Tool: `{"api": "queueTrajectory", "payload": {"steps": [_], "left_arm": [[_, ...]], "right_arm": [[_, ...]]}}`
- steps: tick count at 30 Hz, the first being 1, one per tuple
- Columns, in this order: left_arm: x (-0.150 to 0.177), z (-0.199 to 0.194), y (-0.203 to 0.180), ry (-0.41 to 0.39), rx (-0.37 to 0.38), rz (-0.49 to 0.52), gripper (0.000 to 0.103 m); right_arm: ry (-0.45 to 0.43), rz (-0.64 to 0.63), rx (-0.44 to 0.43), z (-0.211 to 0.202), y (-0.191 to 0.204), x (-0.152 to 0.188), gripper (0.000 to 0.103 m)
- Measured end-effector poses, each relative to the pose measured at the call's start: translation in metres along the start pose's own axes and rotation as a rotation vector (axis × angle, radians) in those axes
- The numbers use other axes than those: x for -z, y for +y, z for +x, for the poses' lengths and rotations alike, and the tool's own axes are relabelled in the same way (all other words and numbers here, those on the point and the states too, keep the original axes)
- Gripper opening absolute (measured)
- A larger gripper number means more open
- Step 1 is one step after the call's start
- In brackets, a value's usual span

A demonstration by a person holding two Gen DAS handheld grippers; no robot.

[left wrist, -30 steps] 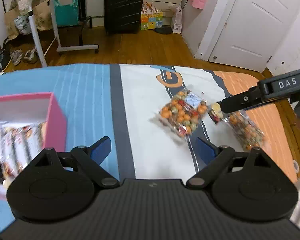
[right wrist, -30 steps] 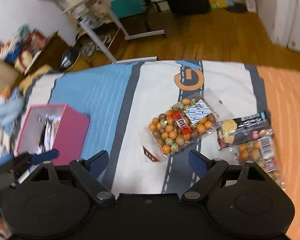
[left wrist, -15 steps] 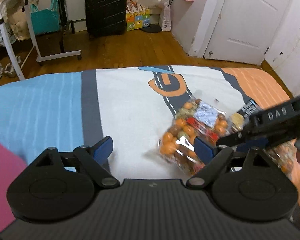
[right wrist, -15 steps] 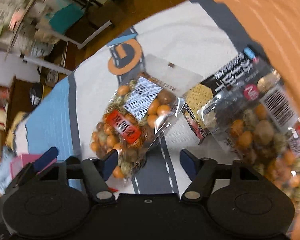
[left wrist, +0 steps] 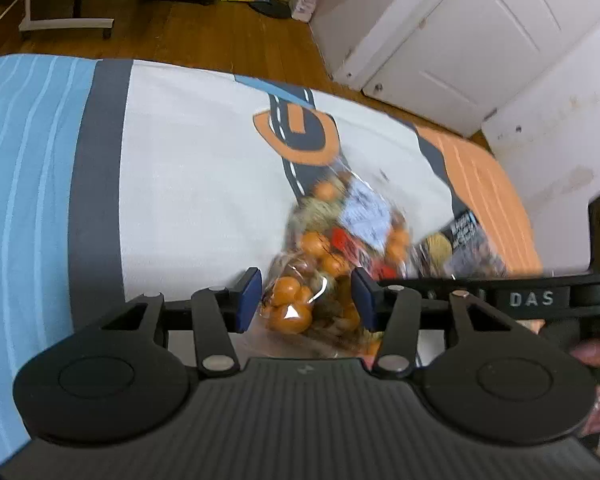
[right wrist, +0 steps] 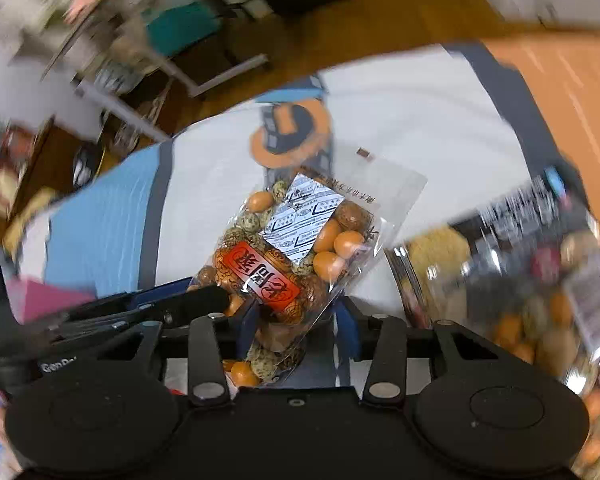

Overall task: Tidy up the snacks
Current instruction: 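Grasp the nut bag with the left gripper while the right gripper grips it too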

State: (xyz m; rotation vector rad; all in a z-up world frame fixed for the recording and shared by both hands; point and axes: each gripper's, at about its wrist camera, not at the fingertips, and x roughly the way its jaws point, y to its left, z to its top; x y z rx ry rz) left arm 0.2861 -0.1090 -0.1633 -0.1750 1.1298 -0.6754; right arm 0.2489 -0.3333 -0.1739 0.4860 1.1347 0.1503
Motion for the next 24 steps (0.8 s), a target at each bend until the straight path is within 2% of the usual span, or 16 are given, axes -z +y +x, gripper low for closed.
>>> {"api": "queueTrajectory", "payload": {"steps": [1,2,4,6,7,8,9,11,12,14,17,19,20,24], "left_arm": [[0.002,-0.001,-0.002,0.022,-0.005,0.004,0.047],[0.003,-0.001,-0.004,0.051,0.002,-0.002,0.048],[0.005,-0.003,-0.004,0.104,0.023,-0.036,0.047],[0.008,-0.007,0.001,0.108,0.047,-0.101,0.047],[0.007,-0.007,0.005,0.102,0.054,-0.126,0.044],[0.008,-0.008,0.008,0.1,0.049,-0.146,0.036],[0.008,-0.007,0.01,0.1,0.041,-0.159,0.035],[0.009,-0.005,0.017,0.093,0.058,-0.194,0.034],[0.01,-0.005,0.02,0.081,0.065,-0.213,0.034],[0.011,-0.005,0.023,0.053,0.067,-0.235,0.034],[0.011,-0.005,0.024,0.029,0.065,-0.243,0.035],[0.01,-0.004,0.024,0.023,0.074,-0.239,0.039],[0.009,-0.004,0.024,0.015,0.077,-0.24,0.042],[0.004,-0.006,0.022,-0.023,0.057,-0.201,0.046]], "right_arm": [[-0.011,-0.041,0.008,-0.001,0.004,0.001,0.045],[-0.021,-0.071,0.007,-0.002,0.007,0.002,0.039],[-0.034,-0.131,-0.001,-0.003,0.01,0.002,0.038],[-0.034,-0.16,-0.007,-0.003,0.009,0.002,0.039],[-0.035,-0.181,-0.002,-0.004,0.009,0.002,0.04],[-0.04,-0.205,0.005,-0.005,0.01,0.004,0.041],[-0.044,-0.228,0.01,-0.007,0.011,0.006,0.042],[-0.025,-0.254,-0.001,-0.008,0.013,0.008,0.05],[-0.003,-0.261,-0.014,-0.008,0.015,0.01,0.062],[0.063,-0.268,-0.048,-0.002,0.017,0.013,0.075],[0.076,-0.338,-0.02,0.001,0.026,0.02,0.076],[0.051,-0.362,0.006,0.0,0.03,0.021,0.083],[0.033,-0.363,0.02,0.0,0.031,0.021,0.089],[-0.014,-0.373,0.052,0.004,0.032,0.023,0.097]]}}
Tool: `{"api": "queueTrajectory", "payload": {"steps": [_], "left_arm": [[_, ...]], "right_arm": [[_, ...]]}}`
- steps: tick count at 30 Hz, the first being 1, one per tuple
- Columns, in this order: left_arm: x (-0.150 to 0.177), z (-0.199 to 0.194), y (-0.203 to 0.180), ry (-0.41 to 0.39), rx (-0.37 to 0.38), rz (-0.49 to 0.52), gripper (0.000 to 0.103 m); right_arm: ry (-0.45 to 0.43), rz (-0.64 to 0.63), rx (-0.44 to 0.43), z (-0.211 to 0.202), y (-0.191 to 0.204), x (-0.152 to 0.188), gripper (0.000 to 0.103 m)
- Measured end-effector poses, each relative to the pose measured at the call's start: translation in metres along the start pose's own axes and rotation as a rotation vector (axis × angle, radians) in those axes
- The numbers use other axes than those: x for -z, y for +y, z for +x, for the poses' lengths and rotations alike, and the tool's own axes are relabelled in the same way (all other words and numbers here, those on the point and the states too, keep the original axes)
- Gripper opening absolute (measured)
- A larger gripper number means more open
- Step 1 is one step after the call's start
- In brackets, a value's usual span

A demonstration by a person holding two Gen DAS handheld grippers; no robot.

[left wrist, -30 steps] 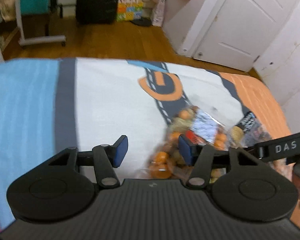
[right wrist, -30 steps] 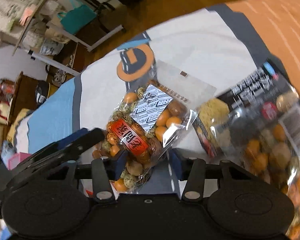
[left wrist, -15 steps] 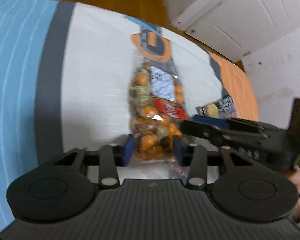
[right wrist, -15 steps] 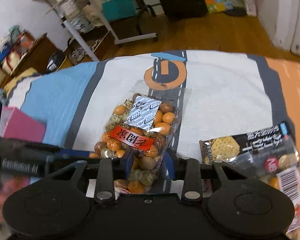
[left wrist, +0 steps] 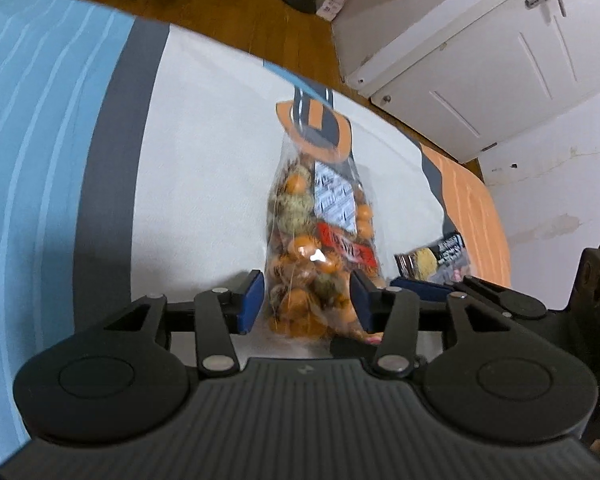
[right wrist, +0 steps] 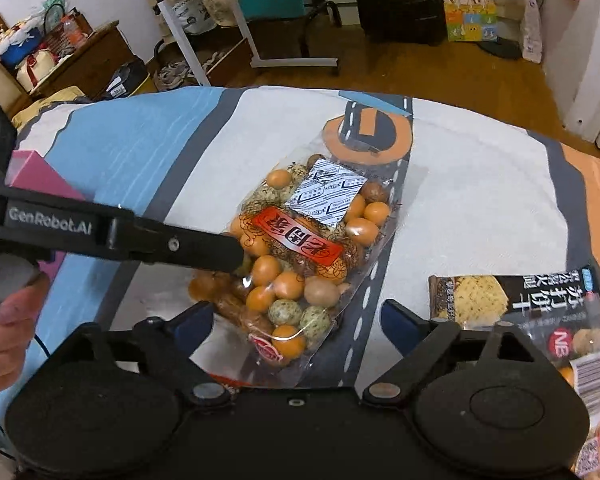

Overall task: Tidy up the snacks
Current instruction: 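Grasp the nut bag with the left gripper while the right gripper grips it too, then carry the nut bag with both grippers over the pink box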

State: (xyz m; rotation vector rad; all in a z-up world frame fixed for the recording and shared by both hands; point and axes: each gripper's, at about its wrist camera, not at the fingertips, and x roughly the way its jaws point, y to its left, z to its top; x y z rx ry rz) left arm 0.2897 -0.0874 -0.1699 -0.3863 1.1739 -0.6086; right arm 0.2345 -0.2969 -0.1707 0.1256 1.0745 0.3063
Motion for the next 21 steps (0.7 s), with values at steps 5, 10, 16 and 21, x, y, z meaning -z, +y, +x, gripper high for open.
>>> {"api": "queueTrajectory", "payload": {"steps": [5,10,16,21], "left_arm": [[0.0,0.01,0.002,-0.03,0.011,0.065,0.042],[0.001,0.012,0.006,-0.031,0.024,0.058,0.041],[0.005,0.011,0.003,-0.029,0.024,0.019,0.044],[0.008,0.005,-0.004,0.011,-0.008,0.011,0.058]], "right_arm": [[-0.047,-0.058,-0.012,0.011,0.005,0.004,0.103],[-0.109,-0.127,-0.022,0.019,0.01,0.008,0.103],[-0.115,-0.146,-0.004,0.017,0.019,0.007,0.102],[-0.103,-0.195,-0.008,0.008,0.036,0.008,0.097]]}}
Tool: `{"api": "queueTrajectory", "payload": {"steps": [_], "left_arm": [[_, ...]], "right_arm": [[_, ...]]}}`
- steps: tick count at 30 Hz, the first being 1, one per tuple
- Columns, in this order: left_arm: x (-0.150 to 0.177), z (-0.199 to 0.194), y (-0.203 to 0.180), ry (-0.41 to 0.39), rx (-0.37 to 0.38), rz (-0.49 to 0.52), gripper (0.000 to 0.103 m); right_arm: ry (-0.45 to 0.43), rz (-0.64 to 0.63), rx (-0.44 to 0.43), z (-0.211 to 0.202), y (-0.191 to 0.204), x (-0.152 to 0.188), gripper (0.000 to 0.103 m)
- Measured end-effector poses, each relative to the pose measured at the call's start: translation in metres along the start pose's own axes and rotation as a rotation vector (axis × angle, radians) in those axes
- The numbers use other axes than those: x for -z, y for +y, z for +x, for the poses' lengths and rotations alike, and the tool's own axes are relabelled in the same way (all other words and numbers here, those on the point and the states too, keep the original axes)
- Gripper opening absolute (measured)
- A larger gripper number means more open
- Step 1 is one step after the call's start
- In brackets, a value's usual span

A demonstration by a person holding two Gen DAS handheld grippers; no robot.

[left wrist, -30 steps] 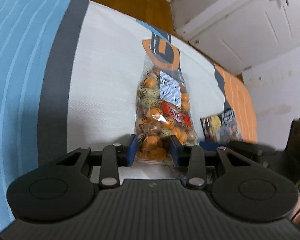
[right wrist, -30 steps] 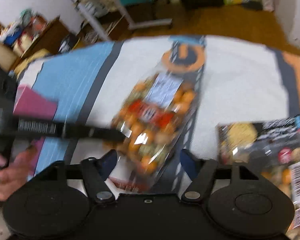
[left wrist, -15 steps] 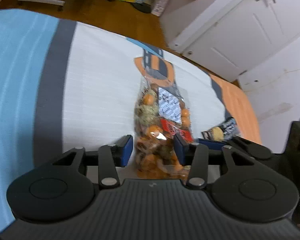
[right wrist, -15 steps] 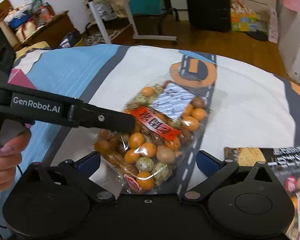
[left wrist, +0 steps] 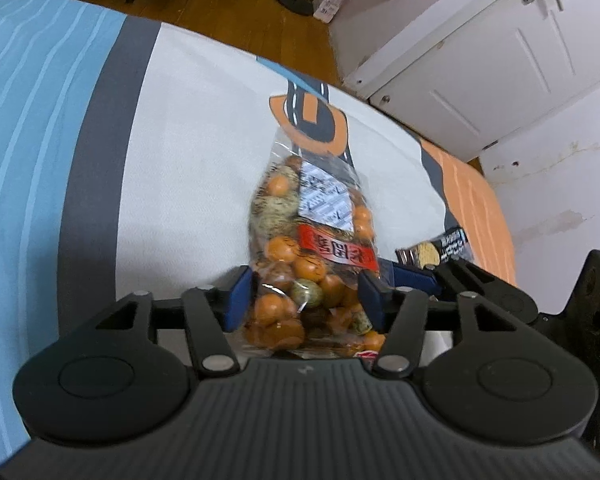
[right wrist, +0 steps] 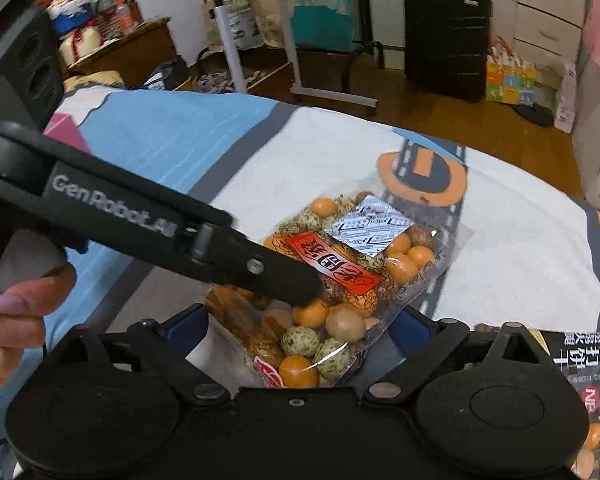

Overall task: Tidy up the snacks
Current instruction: 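Carry the nut bag with both grippers over the pink box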

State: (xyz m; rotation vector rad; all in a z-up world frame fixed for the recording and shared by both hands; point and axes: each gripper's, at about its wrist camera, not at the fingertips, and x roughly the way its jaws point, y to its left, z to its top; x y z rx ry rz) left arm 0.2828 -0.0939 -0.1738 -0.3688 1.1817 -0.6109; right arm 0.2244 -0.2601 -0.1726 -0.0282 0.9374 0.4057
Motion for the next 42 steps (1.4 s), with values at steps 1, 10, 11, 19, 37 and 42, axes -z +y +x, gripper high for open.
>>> {"api": "queueTrajectory", "payload": {"steps": [1,10,11,19,37,42], "left_arm": [[0.001,-0.001,-0.003,0.007,-0.022,-0.001,0.058],[0.016,-0.02,-0.007,0.047,-0.084,-0.037,0.058],[0.017,-0.022,-0.009,0.058,-0.091,-0.038,0.058],[0.032,-0.04,-0.023,0.117,-0.13,-0.051,0.06],[0.102,-0.151,-0.056,0.1,-0.16,0.011,0.06],[0.12,-0.181,-0.061,0.076,-0.173,0.022,0.06]], "right_arm": [[0.005,-0.01,-0.001,0.0,0.004,0.0,0.097],[0.08,-0.005,-0.028,-0.012,0.027,0.0,0.096],[0.097,-0.001,-0.032,-0.014,0.03,-0.001,0.096],[0.197,0.067,-0.049,-0.033,0.044,-0.001,0.095],[0.19,-0.005,-0.107,-0.123,0.128,0.021,0.094],[0.181,-0.033,-0.116,-0.141,0.153,0.023,0.094]]}}
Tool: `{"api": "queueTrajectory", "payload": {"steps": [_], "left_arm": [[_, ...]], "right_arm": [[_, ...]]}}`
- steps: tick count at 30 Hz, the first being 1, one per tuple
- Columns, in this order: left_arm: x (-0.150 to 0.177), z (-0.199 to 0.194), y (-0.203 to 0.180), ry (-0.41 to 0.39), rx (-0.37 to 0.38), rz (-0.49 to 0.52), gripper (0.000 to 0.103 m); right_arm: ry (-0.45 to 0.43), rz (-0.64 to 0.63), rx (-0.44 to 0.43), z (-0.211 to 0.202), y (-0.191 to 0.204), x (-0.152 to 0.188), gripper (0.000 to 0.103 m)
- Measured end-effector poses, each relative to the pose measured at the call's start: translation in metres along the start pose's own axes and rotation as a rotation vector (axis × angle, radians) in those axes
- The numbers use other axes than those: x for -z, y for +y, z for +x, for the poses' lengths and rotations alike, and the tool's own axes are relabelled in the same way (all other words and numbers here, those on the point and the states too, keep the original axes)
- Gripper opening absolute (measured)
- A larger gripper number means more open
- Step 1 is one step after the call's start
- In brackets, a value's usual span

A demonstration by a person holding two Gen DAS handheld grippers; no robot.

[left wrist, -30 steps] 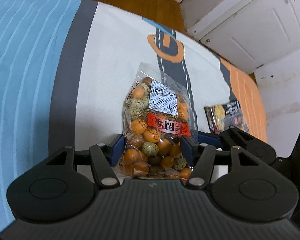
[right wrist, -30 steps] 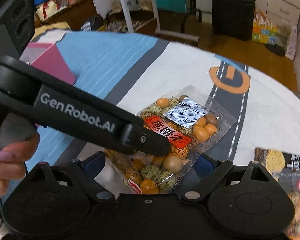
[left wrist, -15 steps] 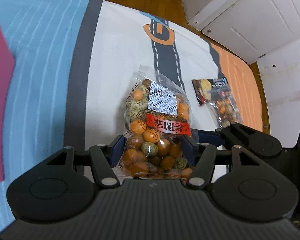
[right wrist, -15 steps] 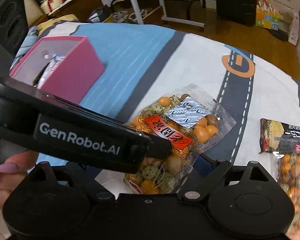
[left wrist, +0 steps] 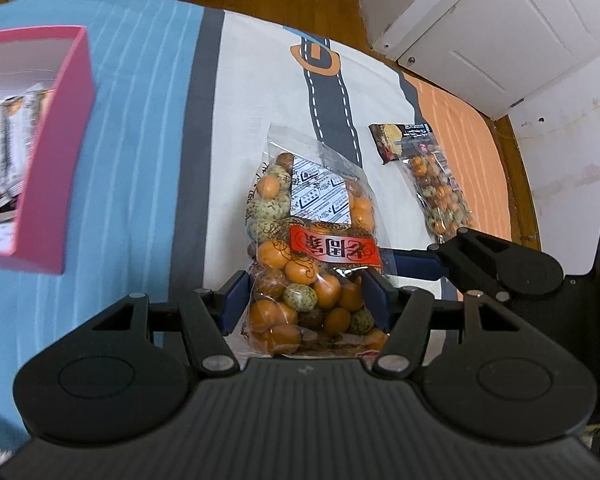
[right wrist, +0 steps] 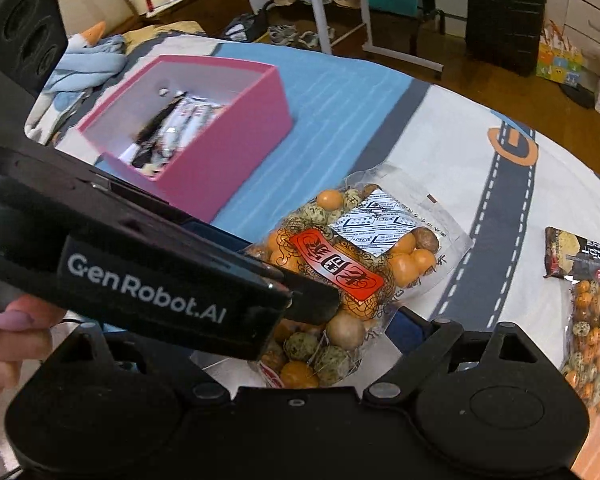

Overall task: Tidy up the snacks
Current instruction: 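Carry the nut bag with both grippers over the pink box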

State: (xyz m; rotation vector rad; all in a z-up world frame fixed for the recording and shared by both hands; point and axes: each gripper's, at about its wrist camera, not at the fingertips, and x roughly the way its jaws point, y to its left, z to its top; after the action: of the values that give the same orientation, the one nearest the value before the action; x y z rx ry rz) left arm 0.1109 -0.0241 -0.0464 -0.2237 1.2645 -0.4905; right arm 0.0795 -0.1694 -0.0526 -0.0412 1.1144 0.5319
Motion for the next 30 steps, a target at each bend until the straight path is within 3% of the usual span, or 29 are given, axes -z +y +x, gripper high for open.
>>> {"api": "queueTrajectory", "payload": {"steps": [5,13,22,30], "left_arm": [[0.012,-0.034,0.007,-0.014,-0.024,-0.012,0.06],[0.019,-0.105,0.044,-0.121,-0.045,-0.035,0.06],[-0.006,-0.151,0.126,-0.207,-0.13,-0.088,0.059],[-0.024,-0.142,0.192,-0.298,-0.18,-0.125,0.059]], "right_arm": [[-0.004,-0.019,-0.025,-0.013,0.029,-0.006,0.094],[-0.09,-0.134,-0.054,-0.028,0.086,-0.036,0.093],[-0.164,-0.146,-0.159,0.017,0.135,-0.097,0.093],[-0.191,-0.108,-0.232,0.077,0.149,-0.137,0.093]]}}
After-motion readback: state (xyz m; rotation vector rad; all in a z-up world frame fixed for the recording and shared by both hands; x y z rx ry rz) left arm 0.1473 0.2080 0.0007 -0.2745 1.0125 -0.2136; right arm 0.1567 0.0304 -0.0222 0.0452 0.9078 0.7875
